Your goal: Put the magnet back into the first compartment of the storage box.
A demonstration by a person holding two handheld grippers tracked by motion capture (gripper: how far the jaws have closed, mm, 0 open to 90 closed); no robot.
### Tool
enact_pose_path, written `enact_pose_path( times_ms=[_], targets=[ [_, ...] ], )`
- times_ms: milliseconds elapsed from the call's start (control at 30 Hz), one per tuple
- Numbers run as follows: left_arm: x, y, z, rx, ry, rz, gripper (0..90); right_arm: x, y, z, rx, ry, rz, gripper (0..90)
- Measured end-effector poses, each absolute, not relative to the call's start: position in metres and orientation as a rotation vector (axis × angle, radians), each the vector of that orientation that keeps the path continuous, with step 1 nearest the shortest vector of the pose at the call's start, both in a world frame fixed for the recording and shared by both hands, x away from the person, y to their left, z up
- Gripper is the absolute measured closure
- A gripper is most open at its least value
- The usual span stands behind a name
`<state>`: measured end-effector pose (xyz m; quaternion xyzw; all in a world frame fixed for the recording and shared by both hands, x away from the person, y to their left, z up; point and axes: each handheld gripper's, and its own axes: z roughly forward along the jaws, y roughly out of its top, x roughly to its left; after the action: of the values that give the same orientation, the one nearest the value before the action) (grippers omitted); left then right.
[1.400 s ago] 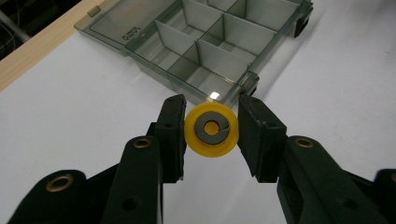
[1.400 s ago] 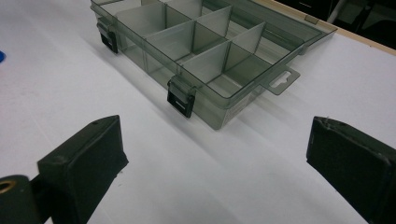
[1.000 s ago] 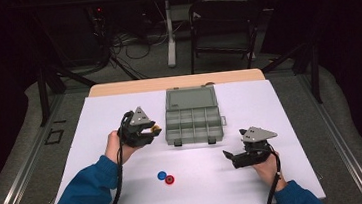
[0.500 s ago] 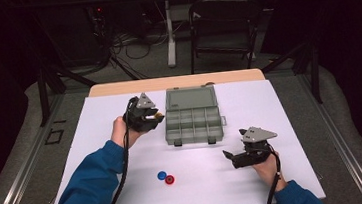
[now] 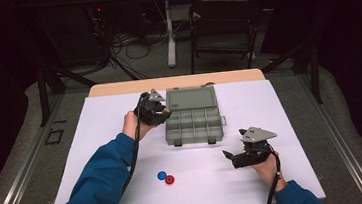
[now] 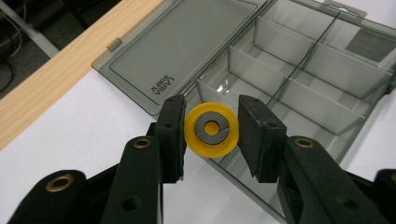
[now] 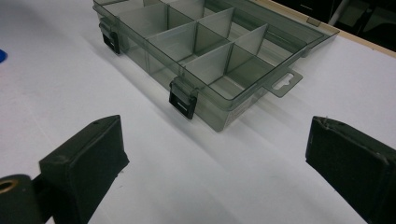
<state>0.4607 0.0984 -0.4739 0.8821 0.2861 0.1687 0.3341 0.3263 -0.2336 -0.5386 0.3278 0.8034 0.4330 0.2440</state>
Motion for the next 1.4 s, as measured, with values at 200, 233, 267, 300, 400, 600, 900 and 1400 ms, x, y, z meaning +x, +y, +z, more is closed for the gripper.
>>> enact_pose_path(
  times_ms=[200,233,267,300,400,600,900,1400],
  targets=[
    [0.47,0.088,-0.484,2.317,0.759,0.421,62.8,0.326,-0.233,-0.539,0.889,2.198,1.176,3.8],
    [0.471,0.087,-0.485,2.324,0.76,0.418,62.8,0.326,-0.233,-0.539,0.887,2.198,1.174,3.9],
    [0.472,0.086,-0.487,2.328,0.761,0.415,62.8,0.326,-0.233,-0.539,0.887,2.196,1.176,3.9],
    [0.473,0.085,-0.489,2.33,0.765,0.414,62.8,0.326,-0.233,-0.539,0.886,2.194,1.177,3.9],
    [0.476,0.083,-0.491,2.343,0.77,0.409,62.8,0.326,-0.233,-0.539,0.888,2.199,1.175,3.9],
    [0.48,0.081,-0.496,2.348,0.785,0.396,62.7,0.326,-0.233,-0.539,0.884,2.194,1.179,3.9],
    [0.486,0.077,-0.506,2.369,0.813,0.374,62.6,0.326,-0.233,-0.539,0.885,2.196,1.179,4.0],
    [0.479,0.086,-0.491,2.322,0.82,0.388,22.5,0.326,-0.234,-0.538,0.891,2.194,1.183,3.9]
  ],
)
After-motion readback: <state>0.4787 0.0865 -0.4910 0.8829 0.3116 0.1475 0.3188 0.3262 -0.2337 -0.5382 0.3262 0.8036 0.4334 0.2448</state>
